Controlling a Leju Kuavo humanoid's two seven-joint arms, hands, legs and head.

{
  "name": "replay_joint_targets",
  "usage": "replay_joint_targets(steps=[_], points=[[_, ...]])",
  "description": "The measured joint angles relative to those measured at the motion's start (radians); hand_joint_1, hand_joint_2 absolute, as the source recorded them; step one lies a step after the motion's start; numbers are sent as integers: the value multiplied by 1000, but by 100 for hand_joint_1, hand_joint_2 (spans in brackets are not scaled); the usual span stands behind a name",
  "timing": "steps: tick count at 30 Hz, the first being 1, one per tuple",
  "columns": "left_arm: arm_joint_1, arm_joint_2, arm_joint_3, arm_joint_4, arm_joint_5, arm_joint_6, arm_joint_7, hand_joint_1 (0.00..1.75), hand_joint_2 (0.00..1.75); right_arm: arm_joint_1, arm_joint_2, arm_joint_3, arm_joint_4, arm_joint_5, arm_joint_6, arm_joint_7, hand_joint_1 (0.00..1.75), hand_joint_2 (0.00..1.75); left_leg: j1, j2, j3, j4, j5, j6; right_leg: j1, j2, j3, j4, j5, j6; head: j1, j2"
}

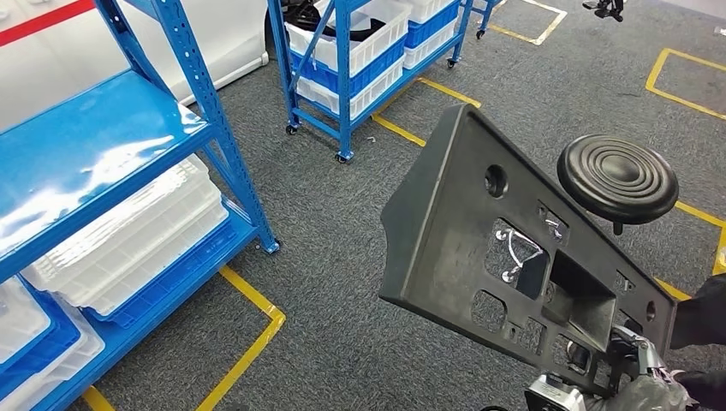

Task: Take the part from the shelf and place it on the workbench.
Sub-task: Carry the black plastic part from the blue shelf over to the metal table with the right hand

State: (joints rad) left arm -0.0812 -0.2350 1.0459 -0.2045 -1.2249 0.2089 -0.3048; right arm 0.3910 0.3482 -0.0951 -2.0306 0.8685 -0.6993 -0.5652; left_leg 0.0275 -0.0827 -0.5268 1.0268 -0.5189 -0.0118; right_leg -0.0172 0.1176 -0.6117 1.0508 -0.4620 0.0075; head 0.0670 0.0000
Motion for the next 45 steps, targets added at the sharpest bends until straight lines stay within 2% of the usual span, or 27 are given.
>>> replay_joint_targets(steps=[1,3,5,7,8,9,10,12,14,16,18,21,23,24,25,26,28,30,32,34,36,38,39,40,42,44,45], points=[[0,0,0,0,2,0,0,0,175,2,0,-3,-2,-6,0,-1,175,175,-1,12,-1,0,3,8,-3,9,-5,-1,4,7,0,0],[-1,0,1,0,4,0,0,0,175,7,0,-10,-4,-15,0,-2,175,175,-2,36,1,-8,11,22,-3,-20,-18,22,-11,14,1,0],[-1,0,1,0,4,0,0,0,175,10,0,-15,-5,-22,0,-3,175,175,-5,63,1,-13,14,31,1,-80,-63,120,-66,17,2,0],[2,0,1,0,4,1,0,0,175,11,0,-17,-5,-27,0,-5,175,175,-11,94,-1,-13,14,35,3,-105,-123,248,-122,19,2,0],[3,0,2,0,4,2,0,0,175,13,0,-17,-5,-29,0,-6,175,175,-13,109,-1,-12,13,36,3,-109,-135,277,-126,19,2,0],[3,0,2,0,4,2,0,0,175,15,0,-18,-5,-32,0,-7,175,175,-15,124,0,-12,12,36,3,-113,-125,264,-111,17,2,0],[2,0,2,0,4,2,0,0,175,17,0,-19,-5,-35,0,-8,175,175,-16,136,1,-12,10,36,4,-120,-93,210,-81,13,2,0],[0,0,2,0,0,3,0,0,175,21,0,-21,-6,-45,0,-11,175,175,-20,157,7,-12,5,32,13,-162,-11,62,-33,0,2,0],[-1,0,2,0,-5,4,0,0,175,28,0,-24,-10,-57,0,-14,175,175,-23,172,11,-13,2,25,26,-190,24,-7,-24,-12,1,0],[-2,0,2,0,-10,5,0,0,175,39,0,-29,-16,-68,0,-17,175,175,-24,187,17,-17,-1,16,28,-173,24,-14,-21,-21,1,0],[-3,0,1,0,-14,7,0,0,175,50,1,-37,-21,-79,-1,-19,175,175,-23,169,16,-2,-19,7,21,-152,30,-27,-14,-31,1,0],[-1,0,1,0,-17,10,2,0,175,58,2,-43,-25,-91,-2,-24,175,175,-20,102,-55,156,-107,0,16,-119,34,-36,-8,-42,0,0],[3,0,1,0,-19,12,3,0,175,61,2,-48,-25,-95,-2,-27,175,175,-19,92,-105,255,-135,-2,16,-92,33,-33,-8,-44,0,0],[4,0,1,0,-19,14,4,0,175,63,2,-51,-25,-97,-2,-28,175,175,-19,91,-108,253,-118,-2,17,-78,33,-30,-9,-44,0,0],[4,0,1,0,-20,14,4,0,175,65,2,-53,-25,-98,-2,-29,175,175,-18,87,-92,213,-83,-2,16,-64,33,-27,-10,-43,0,0],[4,0,1,0,-21,15,4,0,175,66,2,-55,-25,-99,-2,-30,175,175,-16,76,-65,145,-42,0,15,-50,33,-23,-12,-41,0,0],[3,0,1,0,-22,16,5,0,175,66,2,-59,-25,-100,-2,-31,175,175,-14,35,-17,29,4,6,16,-26,28,-13,-15,-33,0,0],[2,0,1,0,-22,17,6,0,175,66,2,-61,-25,-99,-2,-31,175,175,-16,16,-3,-5,6,12,13,-7,20,-10,-13,-21,0,0],[0,0,1,0,-23,17,6,0,175,68,2,-63,-25,-98,-2,-33,175,175,-16,36,1,-14,12,23,10,1,15,-9,-11,-10,0,0],[-1,0,0,0,-27,16,6,0,175,71,2,-65,-26,-98,-2,-33,175,175,-14,58,5,-26,20,36,13,-37,-3,29,-38,-2,1,0],[1,0,-1,0,-33,15,7,0,175,74,2,-66,-27,-98,-2,-33,175,175,-15,83,5,-30,22,43,12,-90,-56,141,-100,6,1,0],[4,0,-2,0,-37,15,8,0,175,78,2,-66,-27,-100,-2,-33,175,175,-16,110,5,-30,20,44,7,-106,-110,251,-139,13,1,0],[5,0,-2,0,-38,15,9,0,175,82,2,-66,-27,-100,-2,-33,175,175,-17,124,6,-30,18,44,4,-110,-114,260,-132,15,1,0],[4,0,-2,0,-38,15,9,0,175,84,2,-66,-27,-101,-2,-33,175,175,-17,136,8,-29,16,42,2,-115,-96,226,-106,17,1,0],[3,0,-2,0,-39,15,9,0,175,86,2,-67,-29,-103,-2,-33,175,175,-18,158,17,-29,9,35,4,-152,-20,87,-44,14,1,0],[2,0,-3,0,-41,16,7,0,175,87,2,-67,-31,-104,-2,-33,175,175,-22,175,24,-29,1,25,13,-186,29,-7,-21,5,1,0],[0,0,-3,0,-42,16,6,0,175,88,2,-69,-32,-106,-2,-33,175,175,-24,183,28,-29,-2,20,18,-189,32,-17,-25,0,0,0]])
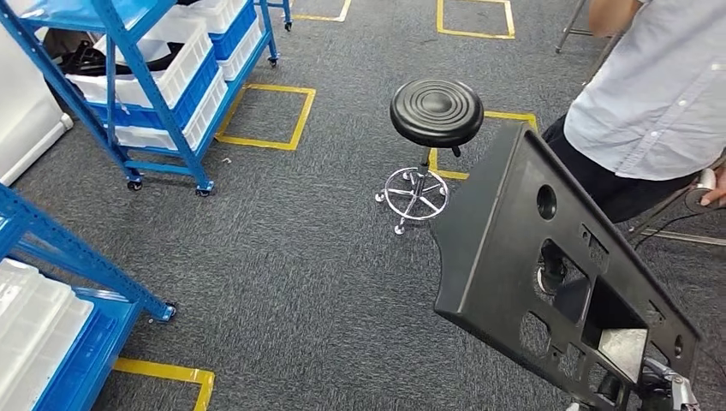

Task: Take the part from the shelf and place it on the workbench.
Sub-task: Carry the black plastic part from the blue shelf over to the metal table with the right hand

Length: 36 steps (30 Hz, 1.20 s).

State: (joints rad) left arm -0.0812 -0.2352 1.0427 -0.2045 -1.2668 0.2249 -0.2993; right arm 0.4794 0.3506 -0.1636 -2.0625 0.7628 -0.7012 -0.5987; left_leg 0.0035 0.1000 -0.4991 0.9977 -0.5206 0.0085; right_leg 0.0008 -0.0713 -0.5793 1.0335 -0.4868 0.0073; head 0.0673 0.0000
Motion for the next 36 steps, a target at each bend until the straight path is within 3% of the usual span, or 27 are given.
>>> replay_joint_targets(steps=[2,4,6,7,8,9,10,11,13,15,17,19,20,22,23,24,25,26,27,29,31,33,34,36], points=[[-4,-1,-2,0,-3,1,-4,0,175,5,0,-5,-2,-6,0,-1,175,175,1,12,6,0,-6,-10,1,22,-1,-4,2,-12,0,0],[-7,-2,-4,0,-4,1,-6,0,175,8,0,-10,-4,-12,0,-4,175,175,5,-23,-4,33,-34,-19,-4,42,1,-12,7,-25,0,0],[-6,-2,-6,0,-5,1,-7,0,175,7,0,-13,-6,-15,-1,-8,175,175,8,-76,-56,149,-98,-24,-6,63,3,-14,9,-35,-1,0],[-4,-2,-6,0,-4,1,-7,0,175,7,0,-13,-5,-15,0,-11,175,175,8,-87,-92,222,-128,-24,-5,76,2,-13,9,-37,-1,0],[-2,-2,-6,0,-2,1,-7,0,175,6,0,-14,-4,-14,0,-14,175,175,8,-91,-123,279,-142,-24,-3,90,2,-11,8,-38,-1,0],[-1,-2,-6,0,1,0,-8,0,175,3,0,-14,-2,-11,0,-16,175,175,8,-92,-139,301,-135,-24,-3,105,3,-10,8,-39,-1,0],[0,-2,-6,0,4,-2,-8,0,175,-1,0,-14,1,-7,0,-17,175,175,8,-94,-137,282,-107,-22,-2,119,4,-8,7,-39,-1,0],[1,-2,-6,0,8,-4,-10,0,175,-7,0,-14,5,0,0,-17,175,175,8,-100,-118,226,-64,-19,-2,134,6,-6,6,-38,-1,0],[0,0,-5,0,14,-12,-14,0,175,-25,0,-11,14,16,1,-14,175,175,9,-136,-67,90,0,-12,-3,161,5,1,3,-33,0,0],[-2,2,-4,0,17,-22,-19,0,175,-41,0,-7,24,30,1,-9,175,175,7,-160,-43,26,15,-6,-5,181,-2,4,4,-22,0,0],[-4,3,-3,0,16,-30,-23,0,175,-47,0,-5,32,37,1,-4,175,175,6,-149,-41,18,19,3,-8,195,-7,1,7,-9,0,0],[-5,5,-3,0,13,-41,-23,0,175,-50,0,-4,38,39,0,-2,175,175,9,-129,-37,7,27,17,-6,164,-18,21,-7,-1,1,0],[-5,5,-3,0,10,-50,-19,0,175,-54,0,-4,41,40,0,-2,175,175,11,-117,-36,2,31,23,-4,137,-36,59,-31,3,1,0],[-2,7,-3,0,2,-73,-6,0,175,-64,0,-2,49,43,0,-2,175,175,9,-93,-36,0,32,28,-7,91,-95,183,-95,10,3,0],[0,8,-4,0,-1,-81,3,0,175,-67,0,0,53,44,1,0,175,175,8,-78,-37,0,30,28,-10,83,-125,244,-119,14,2,0],[2,10,-4,0,-4,-85,12,0,175,-68,0,1,58,46,1,2,175,175,7,-65,-36,0,29,28,-13,79,-141,276,-124,17,3,0],[4,11,-4,0,-5,-86,19,0,175,-68,0,1,61,47,1,4,175,175,7,-53,-35,0,27,27,-15,76,-140,274,-111,19,3,0],[4,13,-4,0,-5,-84,25,0,175,-68,0,1,64,47,1,6,175,175,7,-42,-32,0,24,25,-17,70,-115,228,-81,20,3,0],[4,14,-4,0,-5,-80,28,0,175,-69,0,1,66,48,1,8,175,175,7,-32,-28,0,21,22,-17,57,-77,156,-44,19,3,0],[4,17,-3,0,-2,-66,32,0,175,-71,0,2,67,49,1,14,175,175,4,-15,-19,0,14,13,-10,17,-8,28,-1,12,3,0],[3,20,-2,0,4,-48,32,0,175,-72,0,3,67,52,1,19,175,175,1,1,-12,0,9,2,0,3,7,-7,-1,3,2,0],[0,22,0,0,12,-36,30,0,175,-70,0,3,66,55,0,22,175,175,3,13,-5,0,3,-9,-1,26,6,-12,2,-8,2,0],[-1,23,0,0,15,-33,29,0,175,-69,0,3,65,56,0,23,175,175,4,0,-6,10,-8,-15,-4,36,8,-16,3,-15,2,0],[-2,24,3,0,24,-29,25,0,175,-70,1,4,64,58,0,24,175,175,8,-51,-38,89,-59,-22,-11,57,13,-23,8,-27,2,0]])
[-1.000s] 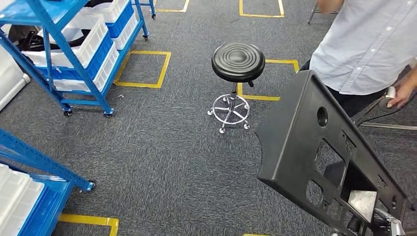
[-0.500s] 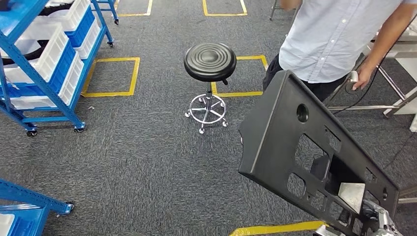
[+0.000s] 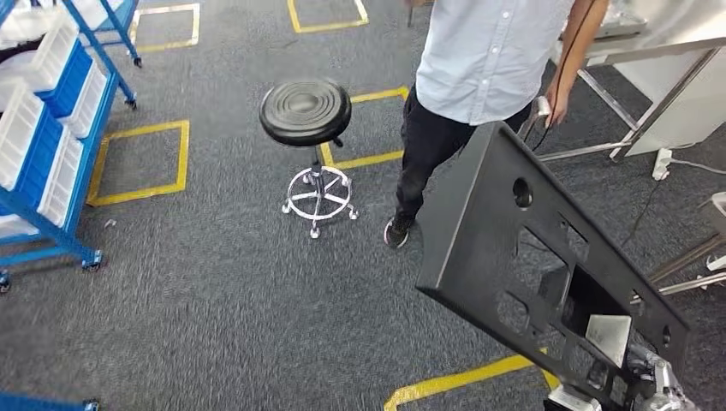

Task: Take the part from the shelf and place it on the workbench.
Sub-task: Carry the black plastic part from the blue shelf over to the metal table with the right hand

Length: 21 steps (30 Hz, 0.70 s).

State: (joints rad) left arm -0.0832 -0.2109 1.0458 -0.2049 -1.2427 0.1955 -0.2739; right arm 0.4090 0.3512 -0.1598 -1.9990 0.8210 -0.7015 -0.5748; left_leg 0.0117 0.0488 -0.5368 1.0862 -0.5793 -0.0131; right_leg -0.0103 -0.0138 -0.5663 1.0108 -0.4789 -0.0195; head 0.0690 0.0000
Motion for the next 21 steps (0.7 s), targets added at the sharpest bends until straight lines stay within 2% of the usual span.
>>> replay_joint_targets(steps=[1,2,3,4,5,6,7,8,9,10,12,13,14,15,16,18,19,20,21], points=[[0,1,2,0,5,1,-2,0,175,-1,0,1,0,2,0,1,175,175,0,-25,-31,68,-34,-1,1,10,0,0,0,-4,0,0],[2,1,5,0,11,1,-3,0,175,-2,1,1,0,3,0,2,175,175,0,-36,-66,139,-63,-2,1,22,0,0,0,-6,-1,0],[3,1,8,0,17,1,-5,0,175,-2,2,2,0,5,0,3,175,175,0,-39,-94,191,-77,-2,2,36,0,1,0,-7,-1,0],[4,1,11,0,22,1,-7,0,175,-2,2,2,0,7,0,5,175,175,0,-40,-107,209,-69,-1,3,51,1,3,-1,-7,-1,0],[5,1,15,0,26,1,-9,0,175,-2,2,2,0,8,0,7,175,175,0,-42,-102,187,-42,0,3,67,1,5,-2,-7,-1,0],[5,1,18,0,29,1,-12,0,175,-1,2,2,0,9,0,8,175,175,1,-48,-81,130,-1,3,3,82,2,8,-3,-5,-1,0],[5,1,21,0,31,1,-13,0,175,-2,2,2,0,9,0,9,175,175,1,-72,-54,60,36,6,2,95,2,12,-5,-3,-1,0],[5,1,24,0,32,1,-14,0,175,-2,2,2,0,10,0,9,175,175,3,-98,-30,-2,61,9,3,107,-1,18,-8,1,0,0],[5,2,26,0,32,1,-15,0,175,-3,2,2,0,10,0,10,175,175,4,-120,-15,-42,74,11,2,118,-6,22,-8,6,0,0],[4,2,27,0,32,1,-15,0,175,-3,3,3,0,11,0,10,175,175,3,-134,-9,-60,75,14,0,129,-11,24,-8,12,0,0],[2,3,27,0,32,1,-17,0,175,-1,3,3,0,12,0,10,175,175,2,-117,-6,-67,77,23,-2,149,-18,22,-4,25,0,0],[1,2,27,0,33,1,-18,0,175,0,3,3,-1,13,0,10,175,175,3,-105,-5,-72,80,30,-1,137,-22,26,-7,31,0,0],[1,2,28,0,33,1,-19,0,175,0,3,3,-1,13,0,10,175,175,5,-92,-3,-78,83,37,1,114,-30,44,-19,36,1,0],[1,2,28,0,33,0,-20,0,175,-1,3,3,-2,13,0,10,175,175,7,-78,-1,-82,86,43,2,82,-50,84,-44,40,2,0],[1,2,29,0,33,0,-20,0,175,-2,3,3,-2,13,0,10,175,175,6,-64,0,-84,86,47,3,50,-78,144,-76,45,3,0],[3,2,31,0,34,0,-20,0,175,-3,3,3,-2,13,0,10,175,175,4,-33,0,-84,83,51,-1,26,-144,275,-129,54,4,0],[4,2,31,0,34,0,-20,0,175,-2,3,3,-2,13,0,10,175,175,4,-18,1,-84,81,51,-4,23,-160,304,-131,57,4,0],[4,2,32,0,34,0,-20,0,175,-1,3,3,-2,13,0,10,175,175,4,-5,4,-83,78,49,-5,19,-155,294,-113,58,4,0],[4,2,32,0,34,0,-20,0,175,-1,3,3,-2,13,0,10,175,175,4,7,8,-83,75,47,-6,11,-128,243,-80,58,4,0]])
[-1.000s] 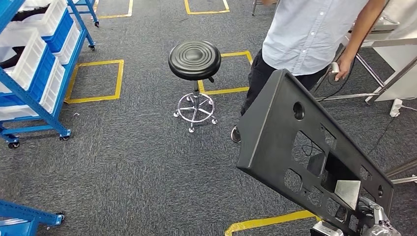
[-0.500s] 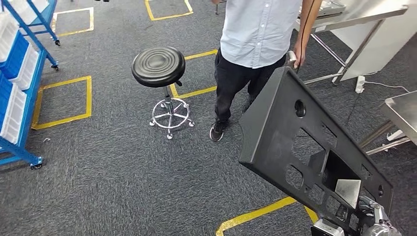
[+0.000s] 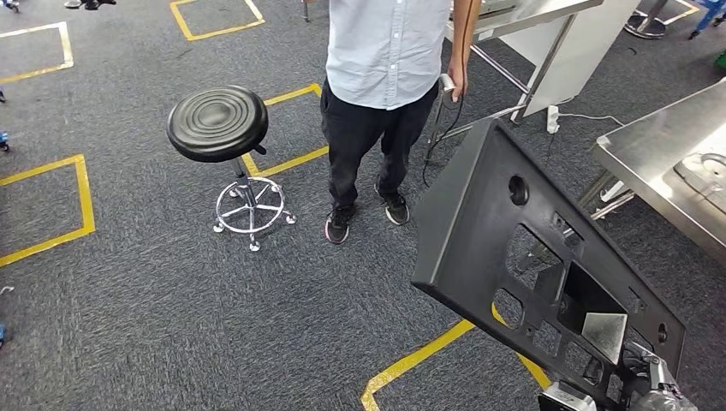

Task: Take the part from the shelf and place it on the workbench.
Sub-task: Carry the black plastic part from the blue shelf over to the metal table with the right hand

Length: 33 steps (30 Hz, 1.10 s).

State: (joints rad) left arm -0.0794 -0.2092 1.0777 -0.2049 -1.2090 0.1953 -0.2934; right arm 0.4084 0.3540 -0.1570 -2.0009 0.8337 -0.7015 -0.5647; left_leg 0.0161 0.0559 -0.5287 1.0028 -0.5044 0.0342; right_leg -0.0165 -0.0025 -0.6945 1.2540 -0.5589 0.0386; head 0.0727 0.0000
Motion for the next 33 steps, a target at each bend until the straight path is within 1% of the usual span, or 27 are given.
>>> replay_joint_targets(steps=[1,2,3,4,6,7,9,11,12,13,14,15,16,17,18,19,20,22,23,24,26,27,28,29,30,31,33], points=[[-1,0,0,0,0,0,0,0,175,0,0,0,0,0,0,0,175,175,0,11,6,0,-4,-3,1,-19,40,-75,37,-3,0,0],[-1,-1,0,0,-1,0,0,0,175,-1,0,0,0,0,0,0,175,175,-2,20,11,1,-8,-8,7,-43,78,-146,62,-8,0,0],[-1,-1,0,0,-1,0,0,0,175,-2,0,0,0,0,0,0,175,175,-4,29,16,1,-13,-13,12,-62,104,-198,77,-15,0,0],[-2,-1,0,0,-2,0,0,0,175,-2,0,1,-1,0,0,0,175,175,-6,38,20,1,-16,-18,17,-73,116,-223,80,-21,0,0],[-5,-1,0,0,-2,1,2,0,175,-1,0,1,-1,1,0,0,175,175,-8,58,27,-1,-21,-27,22,-57,114,-228,77,-33,0,0],[-7,-2,0,0,-2,1,2,0,175,0,0,1,-1,2,0,0,175,175,-7,57,31,0,-26,-33,20,-46,116,-232,78,-39,-1,0],[-9,-2,0,0,-2,2,3,0,175,1,0,1,-3,4,0,0,175,175,-5,18,19,42,-58,-41,12,-24,122,-242,84,-52,-1,0],[-7,-2,0,0,-3,2,4,0,175,0,1,2,-4,6,0,0,175,175,-3,-33,-38,164,-123,-45,8,-3,123,-245,86,-60,-1,0],[-5,-2,0,0,-3,2,4,0,175,0,2,2,-4,6,0,0,175,175,-3,-43,-73,232,-149,-46,8,10,122,-244,87,-61,-2,0],[-3,-2,0,0,-3,2,5,0,175,0,2,2,-4,6,0,0,175,175,-3,-46,-99,278,-158,-47,9,23,122,-243,86,-62,-2,0],[-1,-2,0,0,-3,2,5,0,175,1,2,2,-4,7,0,0,175,175,-2,-47,-110,288,-145,-47,9,38,123,-241,86,-62,-2,0],[0,-2,0,0,-3,2,6,0,175,1,2,2,-4,8,0,0,175,175,-2,-49,-103,258,-112,-46,8,53,123,-238,84,-61,-2,0],[1,-2,0,0,-3,2,6,0,175,2,2,2,-4,8,0,0,175,175,-2,-58,-80,196,-68,-45,7,67,124,-234,82,-58,-2,0],[1,-2,0,0,-4,1,6,0,175,1,2,2,-4,9,0,1,175,175,-1,-79,-55,129,-35,-42,8,80,123,-229,79,-54,-2,0],[1,-2,1,0,-4,1,5,0,175,1,2,2,-4,9,0,1,175,175,1,-98,-34,73,-13,-39,8,93,119,-223,77,-50,-2,0],[2,-2,1,0,-4,1,5,0,175,1,2,2,-4,9,0,1,175,175,1,-114,-23,41,-4,-36,8,103,115,-219,76,-44,-2,0],[2,-1,1,0,-4,1,5,0,175,1,2,2,-5,9,0,2,175,175,0,-122,-19,30,-7,-31,8,112,111,-217,76,-38,-1,0],[2,-2,1,0,-5,1,5,0,175,2,3,2,-5,9,0,2,175,175,-2,-104,-15,24,-3,-18,4,122,107,-218,78,-26,-1,0],[1,-2,1,0,-5,1,5,0,175,4,3,2,-6,9,0,2,175,175,-2,-94,-14,20,0,-11,4,108,103,-211,73,-21,-1,0],[1,-2,1,0,-5,1,5,0,175,5,3,2,-7,9,0,2,175,175,0,-83,-13,15,3,-4,5,86,92,-188,57,-16,0,0],[0,-2,1,0,-6,1,4,0,175,5,3,2,-8,10,0,2,175,175,1,-60,-13,11,5,4,7,33,44,-85,-1,-10,1,0],[1,-2,1,0,-7,1,4,0,175,4,3,2,-8,11,0,2,175,175,0,-47,-13,11,4,7,6,20,12,-20,-30,-7,1,0],[3,-2,1,0,-8,1,4,0,175,4,3,1,-8,12,0,2,175,175,-1,-34,-13,11,2,7,5,15,-13,31,-47,-6,1,0],[3,-2,1,0,-8,1,4,0,175,5,3,1,-7,12,0,2,175,175,-2,-20,-11,11,0,7,4,11,-24,51,-45,-5,0,0],[3,-2,1,0,-8,1,4,0,175,6,3,1,-7,12,0,2,175,175,-2,-7,-9,11,-2,6,3,7,-14,32,-25,-6,0,0],[2,-2,1,0,-9,2,4,0,175,6,3,0,-7,12,0,2,175,175,-2,5,-5,11,-5,4,4,-3,15,-25,10,-9,0,0],[0,-3,1,0,-10,2,4,0,175,5,3,0,-7,12,0,2,175,175,-5,25,6,11,-13,-2,13,-51,88,-163,65,-21,0,0]])
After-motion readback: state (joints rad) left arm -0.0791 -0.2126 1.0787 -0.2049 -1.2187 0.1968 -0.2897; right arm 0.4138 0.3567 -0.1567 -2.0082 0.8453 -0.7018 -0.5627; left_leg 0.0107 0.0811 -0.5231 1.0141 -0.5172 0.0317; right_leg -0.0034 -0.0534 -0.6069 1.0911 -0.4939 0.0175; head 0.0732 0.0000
